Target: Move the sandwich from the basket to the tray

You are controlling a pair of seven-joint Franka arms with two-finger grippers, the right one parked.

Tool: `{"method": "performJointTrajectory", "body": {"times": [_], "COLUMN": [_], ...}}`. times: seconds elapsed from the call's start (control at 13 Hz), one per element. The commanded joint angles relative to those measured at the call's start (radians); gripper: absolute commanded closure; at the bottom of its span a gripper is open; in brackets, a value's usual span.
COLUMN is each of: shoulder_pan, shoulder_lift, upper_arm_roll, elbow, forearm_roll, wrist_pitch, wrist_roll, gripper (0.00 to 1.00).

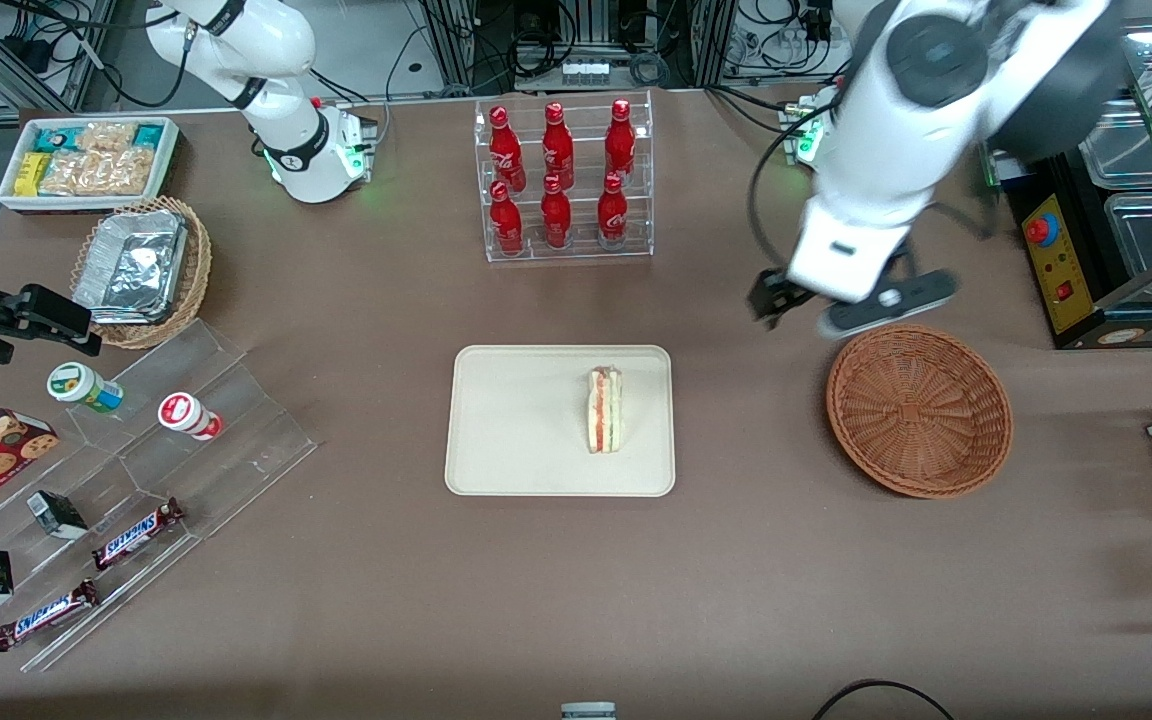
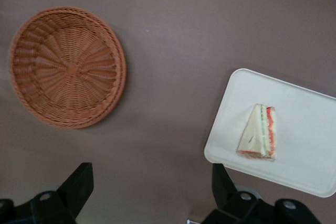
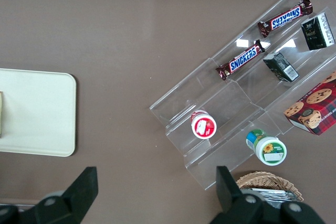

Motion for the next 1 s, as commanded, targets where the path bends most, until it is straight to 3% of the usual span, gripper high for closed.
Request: {"method": "performJointTrajectory", "body": {"times": [0.0,0.69,0.92], "shoulder_pan": [0.085,0.384,0.43], "shoulder_lift": [-0.077,-0.16,-0.158], "upper_arm_roll": [-0.013,-0.02,-0.026], "elbow": [-0.028,-0.024,-0.024], "forearm_roll": [0.007,-0.035,-0.061], "wrist_pitch": [-0.057,-0.16,-0.166], "wrist_roll": [0.115,0.547,0.637], "gripper": [0.0,0.0,0.0]}}
